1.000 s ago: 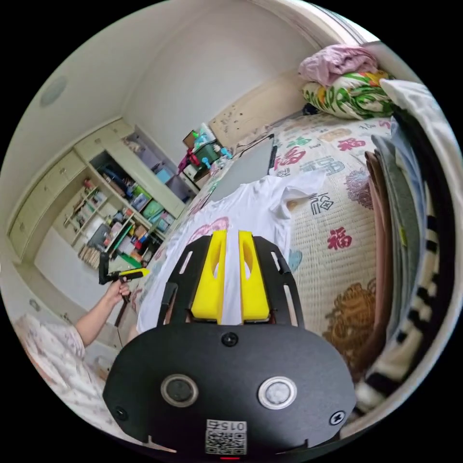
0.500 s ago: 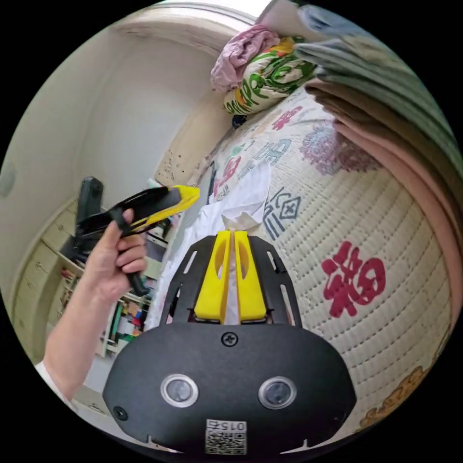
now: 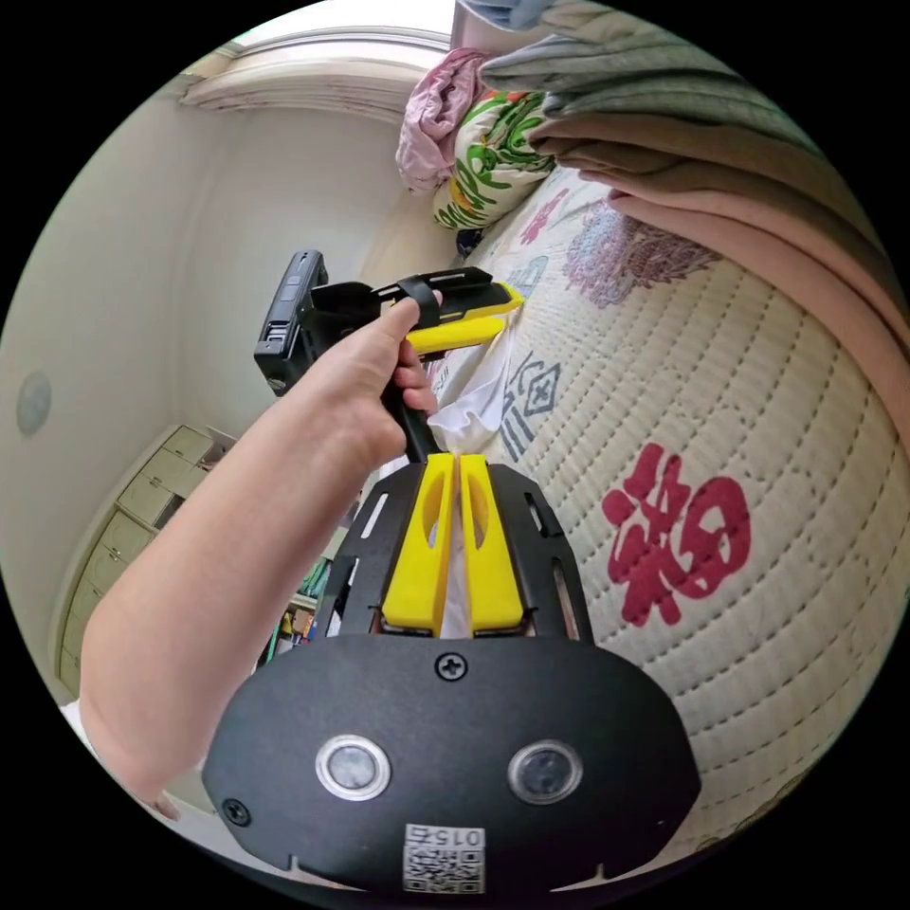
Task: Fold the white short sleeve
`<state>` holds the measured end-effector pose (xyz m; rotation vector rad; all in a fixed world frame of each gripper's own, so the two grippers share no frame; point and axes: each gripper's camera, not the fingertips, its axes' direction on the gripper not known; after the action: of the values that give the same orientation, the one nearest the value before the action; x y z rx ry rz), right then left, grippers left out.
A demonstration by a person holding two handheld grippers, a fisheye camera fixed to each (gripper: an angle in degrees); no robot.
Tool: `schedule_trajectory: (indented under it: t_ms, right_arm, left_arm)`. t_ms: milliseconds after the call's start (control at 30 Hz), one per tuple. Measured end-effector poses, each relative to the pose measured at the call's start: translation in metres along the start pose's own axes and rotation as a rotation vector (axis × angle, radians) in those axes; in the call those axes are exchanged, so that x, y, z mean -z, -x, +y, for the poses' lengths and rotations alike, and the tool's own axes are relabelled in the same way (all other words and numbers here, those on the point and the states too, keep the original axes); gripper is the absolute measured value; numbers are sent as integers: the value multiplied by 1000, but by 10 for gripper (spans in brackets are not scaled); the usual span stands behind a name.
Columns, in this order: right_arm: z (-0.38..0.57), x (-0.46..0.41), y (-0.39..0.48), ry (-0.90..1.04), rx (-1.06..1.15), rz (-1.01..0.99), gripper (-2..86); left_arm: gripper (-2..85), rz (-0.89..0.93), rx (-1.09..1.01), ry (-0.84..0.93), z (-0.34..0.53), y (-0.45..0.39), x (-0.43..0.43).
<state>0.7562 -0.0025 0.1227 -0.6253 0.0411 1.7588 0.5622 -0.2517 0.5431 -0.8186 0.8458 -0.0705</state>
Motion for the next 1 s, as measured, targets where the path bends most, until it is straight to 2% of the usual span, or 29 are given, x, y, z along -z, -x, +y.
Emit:
schedule_trajectory:
  t_ms: [133,233,300,367,467,600,667,733,867,933,1000]
  right_arm:
    - [12,-6,-4,2,21,-65,1]
    - [18,-13,-7,31,15,-92,1]
    - [27,-14,6,36,90,-92,2]
    - [46,-16,36,42,256,-22,2]
    - [72,-25,75,119,432,27,3]
    - [113,-45,119,283,636,85,6]
    - [145,-57,129,369,723,136,9]
    - [163,-67,125,425,731,151,14]
    - [199,-87,100,665,736,78,53]
    - [199,-91,97,700,743,88,65]
    - [185,-89,98,655,725,111,71]
  left_arm:
    - [29,23,-17,-28,13,9,9]
    - [10,100,21,-144,40,38,45]
    - [7,167,47,-259,66,69,84]
    - [4,203,124,-427,118,124,146]
    - [1,209,185,-514,188,196,214]
    - [-1,225,193,-512,282,254,260]
    - [1,194,207,-429,337,275,258]
    - [4,195,227,-379,373,284,249]
    - [35,152,250,-252,423,297,238]
    - [59,109,258,-201,432,297,245]
    - [71,107,204,-228,438,281,262]
